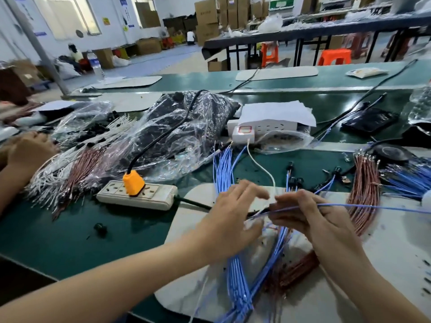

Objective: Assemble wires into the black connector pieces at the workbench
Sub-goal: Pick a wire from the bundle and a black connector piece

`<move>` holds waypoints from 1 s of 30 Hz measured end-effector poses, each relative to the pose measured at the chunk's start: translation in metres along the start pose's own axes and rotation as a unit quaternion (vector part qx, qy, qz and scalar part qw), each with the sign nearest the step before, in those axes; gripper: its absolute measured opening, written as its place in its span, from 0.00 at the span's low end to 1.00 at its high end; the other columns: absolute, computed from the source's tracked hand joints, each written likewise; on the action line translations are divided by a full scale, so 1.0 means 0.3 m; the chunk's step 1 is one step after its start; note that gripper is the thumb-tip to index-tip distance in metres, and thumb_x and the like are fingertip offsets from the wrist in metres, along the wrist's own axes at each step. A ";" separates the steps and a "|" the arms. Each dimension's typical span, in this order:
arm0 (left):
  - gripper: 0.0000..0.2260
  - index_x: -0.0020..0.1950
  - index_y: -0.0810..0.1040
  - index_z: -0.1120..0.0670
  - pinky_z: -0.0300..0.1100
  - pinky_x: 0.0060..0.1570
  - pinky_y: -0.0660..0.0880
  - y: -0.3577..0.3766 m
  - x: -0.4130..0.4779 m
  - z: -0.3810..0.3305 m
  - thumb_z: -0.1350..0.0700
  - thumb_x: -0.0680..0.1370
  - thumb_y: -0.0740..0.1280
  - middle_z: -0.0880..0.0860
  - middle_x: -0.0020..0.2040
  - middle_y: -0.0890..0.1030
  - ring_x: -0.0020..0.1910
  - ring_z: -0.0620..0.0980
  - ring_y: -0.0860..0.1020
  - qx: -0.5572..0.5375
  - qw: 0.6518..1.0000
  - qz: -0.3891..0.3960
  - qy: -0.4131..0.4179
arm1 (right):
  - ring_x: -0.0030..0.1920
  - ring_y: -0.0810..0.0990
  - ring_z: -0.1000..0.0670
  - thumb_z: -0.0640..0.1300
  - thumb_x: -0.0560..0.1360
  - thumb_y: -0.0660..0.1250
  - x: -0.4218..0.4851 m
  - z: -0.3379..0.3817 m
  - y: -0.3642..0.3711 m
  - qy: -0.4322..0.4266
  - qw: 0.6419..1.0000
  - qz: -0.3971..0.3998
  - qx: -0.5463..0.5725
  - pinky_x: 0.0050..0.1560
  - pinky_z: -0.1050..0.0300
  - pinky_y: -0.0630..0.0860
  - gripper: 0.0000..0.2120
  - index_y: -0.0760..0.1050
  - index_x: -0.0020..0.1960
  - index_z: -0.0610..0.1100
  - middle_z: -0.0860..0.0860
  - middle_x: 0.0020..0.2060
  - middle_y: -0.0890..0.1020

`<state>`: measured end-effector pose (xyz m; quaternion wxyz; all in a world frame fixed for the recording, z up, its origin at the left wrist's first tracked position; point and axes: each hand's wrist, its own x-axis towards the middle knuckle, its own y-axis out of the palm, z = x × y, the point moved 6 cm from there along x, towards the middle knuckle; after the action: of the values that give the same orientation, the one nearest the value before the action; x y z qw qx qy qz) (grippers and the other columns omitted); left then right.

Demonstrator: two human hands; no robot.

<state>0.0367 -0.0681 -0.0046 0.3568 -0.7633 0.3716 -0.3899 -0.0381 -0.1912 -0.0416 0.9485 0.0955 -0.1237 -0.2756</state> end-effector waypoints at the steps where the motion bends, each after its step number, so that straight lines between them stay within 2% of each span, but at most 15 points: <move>1: 0.16 0.61 0.72 0.55 0.46 0.61 0.64 0.005 -0.011 0.029 0.60 0.74 0.68 0.47 0.52 0.75 0.56 0.47 0.73 0.008 1.000 0.018 -0.017 | 0.40 0.85 0.42 0.52 0.73 0.60 -0.001 0.001 -0.001 0.006 1.000 -0.009 0.012 0.39 0.59 0.81 0.19 0.80 0.44 0.37 0.40 0.38 0.85; 4: 0.12 0.58 0.73 0.53 0.40 0.55 0.61 0.005 -0.025 0.056 0.59 0.75 0.66 0.43 0.42 0.74 0.43 0.39 0.70 0.027 0.998 0.054 -0.021 | 0.37 0.85 0.41 0.52 0.75 0.58 -0.002 0.012 -0.019 0.007 0.996 -0.060 0.063 0.37 0.58 0.81 0.21 0.78 0.43 0.34 0.38 0.36 0.84; 8: 0.05 0.48 0.69 0.50 0.40 0.55 0.62 -0.057 -0.035 0.061 0.53 0.75 0.64 0.45 0.39 0.73 0.38 0.43 0.67 0.040 0.997 0.066 0.022 | 0.31 0.84 0.47 0.50 0.79 0.55 0.009 0.027 -0.079 0.004 0.978 -0.143 0.149 0.33 0.63 0.80 0.20 0.76 0.43 0.34 0.42 0.32 0.84; 11: 0.06 0.46 0.65 0.46 0.37 0.58 0.60 -0.104 -0.051 0.081 0.50 0.76 0.63 0.41 0.38 0.70 0.37 0.40 0.66 0.058 0.991 0.111 0.050 | 0.30 0.83 0.50 0.49 0.82 0.54 0.014 0.018 -0.098 0.017 0.970 -0.170 0.174 0.32 0.64 0.79 0.20 0.75 0.43 0.35 0.44 0.31 0.84; 16: 0.09 0.40 0.67 0.50 0.41 0.58 0.61 -0.135 -0.092 0.172 0.55 0.77 0.66 0.49 0.36 0.71 0.37 0.43 0.63 0.155 0.969 0.187 0.046 | 0.31 0.83 0.53 0.51 0.84 0.50 0.033 0.023 -0.212 0.043 0.939 -0.268 0.213 0.32 0.66 0.78 0.22 0.74 0.42 0.40 0.49 0.29 0.84; 19: 0.09 0.41 0.67 0.47 0.30 0.53 0.60 -0.162 -0.132 0.231 0.49 0.78 0.65 0.45 0.36 0.71 0.39 0.45 0.67 0.141 0.965 0.219 -0.012 | 0.32 0.84 0.51 0.53 0.84 0.48 0.046 0.033 -0.269 0.052 0.933 -0.291 0.206 0.32 0.63 0.79 0.23 0.73 0.41 0.42 0.49 0.29 0.84; 21: 0.07 0.44 0.71 0.46 0.27 0.44 0.64 -0.191 -0.115 0.232 0.45 0.78 0.62 0.41 0.36 0.73 0.39 0.42 0.72 0.095 0.977 0.190 -0.032 | 0.33 0.85 0.49 0.51 0.83 0.52 0.052 0.032 -0.258 0.049 0.936 -0.281 0.207 0.33 0.61 0.80 0.18 0.72 0.41 0.43 0.48 0.30 0.84; 22: 0.08 0.45 0.74 0.49 0.28 0.42 0.66 -0.214 -0.085 0.230 0.46 0.78 0.61 0.40 0.36 0.75 0.39 0.41 0.73 0.075 0.986 0.149 -0.027 | 0.33 0.85 0.50 0.48 0.82 0.56 0.053 0.031 -0.243 0.045 0.940 -0.270 0.202 0.34 0.61 0.80 0.14 0.72 0.41 0.43 0.48 0.30 0.84; 24: 0.05 0.46 0.78 0.55 0.32 0.43 0.70 -0.270 0.011 0.258 0.56 0.78 0.63 0.44 0.39 0.78 0.39 0.41 0.74 0.075 0.996 0.045 -0.025 | 0.32 0.84 0.53 0.39 0.80 0.61 0.051 0.028 -0.216 0.038 0.951 -0.246 0.184 0.37 0.64 0.80 0.08 0.74 0.42 0.43 0.49 0.30 0.84; 25: 0.05 0.46 0.79 0.56 0.36 0.45 0.72 -0.294 0.069 0.296 0.61 0.78 0.63 0.47 0.41 0.79 0.41 0.43 0.75 0.102 0.993 0.011 -0.052 | 0.32 0.83 0.55 0.36 0.79 0.61 0.049 0.024 -0.209 0.043 0.955 -0.236 0.174 0.38 0.66 0.80 0.08 0.75 0.43 0.42 0.50 0.30 0.84; 27: 0.09 0.49 0.79 0.59 0.40 0.46 0.73 -0.322 0.173 0.418 0.67 0.77 0.61 0.52 0.47 0.79 0.44 0.48 0.76 0.180 0.969 0.006 -0.170 | 0.31 0.82 0.57 0.33 0.78 0.60 0.048 0.019 -0.206 0.056 0.962 -0.216 0.160 0.38 0.70 0.78 0.10 0.78 0.44 0.41 0.51 0.31 0.84; 29: 0.10 0.52 0.78 0.63 0.41 0.46 0.75 -0.302 0.225 0.550 0.69 0.76 0.59 0.57 0.52 0.80 0.46 0.52 0.77 0.213 0.929 0.064 -0.296 | 0.32 0.81 0.58 0.32 0.79 0.58 0.046 0.020 -0.208 0.063 0.964 -0.207 0.152 0.38 0.70 0.78 0.14 0.81 0.43 0.41 0.50 0.33 0.84; 30: 0.10 0.55 0.78 0.64 0.43 0.48 0.76 -0.277 0.235 0.594 0.68 0.77 0.60 0.60 0.54 0.80 0.47 0.54 0.78 0.216 0.914 0.101 -0.329 | 0.32 0.82 0.57 0.33 0.80 0.57 0.045 0.020 -0.208 0.064 0.965 -0.207 0.150 0.37 0.69 0.78 0.15 0.81 0.44 0.41 0.50 0.34 0.85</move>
<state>0.2437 -0.0432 0.0094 0.6527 -0.7111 0.2143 -0.1493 -0.0598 -0.2511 -0.0489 0.8512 0.2779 -0.0805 -0.4378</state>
